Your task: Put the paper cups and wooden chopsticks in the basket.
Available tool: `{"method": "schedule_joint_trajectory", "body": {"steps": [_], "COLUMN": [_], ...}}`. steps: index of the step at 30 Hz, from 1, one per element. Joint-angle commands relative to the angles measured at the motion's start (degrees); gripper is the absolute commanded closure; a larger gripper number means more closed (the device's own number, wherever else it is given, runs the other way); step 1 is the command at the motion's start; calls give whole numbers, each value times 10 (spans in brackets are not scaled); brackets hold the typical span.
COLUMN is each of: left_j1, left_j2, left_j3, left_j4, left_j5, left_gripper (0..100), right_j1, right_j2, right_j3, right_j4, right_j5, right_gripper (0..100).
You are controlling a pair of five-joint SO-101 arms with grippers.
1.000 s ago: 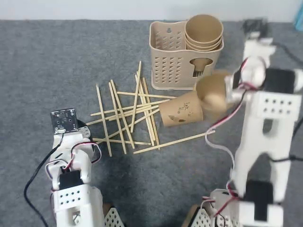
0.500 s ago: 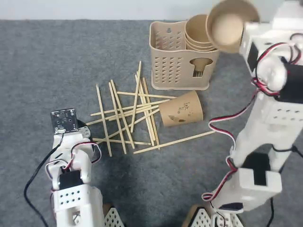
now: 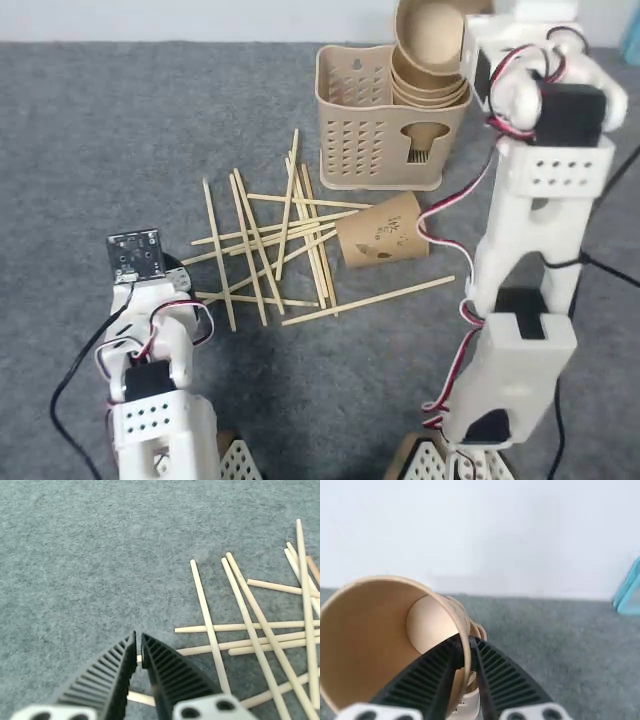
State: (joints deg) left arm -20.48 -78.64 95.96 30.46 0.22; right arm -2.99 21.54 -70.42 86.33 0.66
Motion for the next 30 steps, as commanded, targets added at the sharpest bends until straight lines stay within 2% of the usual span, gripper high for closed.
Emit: {"method": "schedule_joint_trajectory", "body": {"steps": [1,8,10,15,19,22,24,26,29,30], "left_j1": [-2,-1,-1,-1,-1,-1,-1,-1,-1,-1], "left_j2": [-10,-10,-10,-10,-10,-10,-10,-10,-10,-10], "left_j3": [-3,-3,-3,-3,-3,-3,-3,-3,-3,-3], "left_j4": [-16,-16,-16,-16,-16,-16,-16,-16,-16,-16], "left_j5": [-8,-8,-8,-8,-8,-8,-8,-8,-8,-8], "left_gripper": [987,987,987,987,987,987,987,987,987,987], "right_j1": [-5,-7,-7,-3,-2,-3,-7,-8,-16,-17], "right_j2": [6,24,35,42,24,4,-6,-10,-7,-1], "right_j3": [-7,-2,0,-2,-46,-91,-119,-141,-170,-178], "right_j4": [16,37,23,-26,-32,0,42,81,113,118], "right_j5": [-5,-3,-4,-6,-7,-7,-7,-10,-33,-37], "right_gripper": [991,983,943,738,724,724,728,779,969,998]}}
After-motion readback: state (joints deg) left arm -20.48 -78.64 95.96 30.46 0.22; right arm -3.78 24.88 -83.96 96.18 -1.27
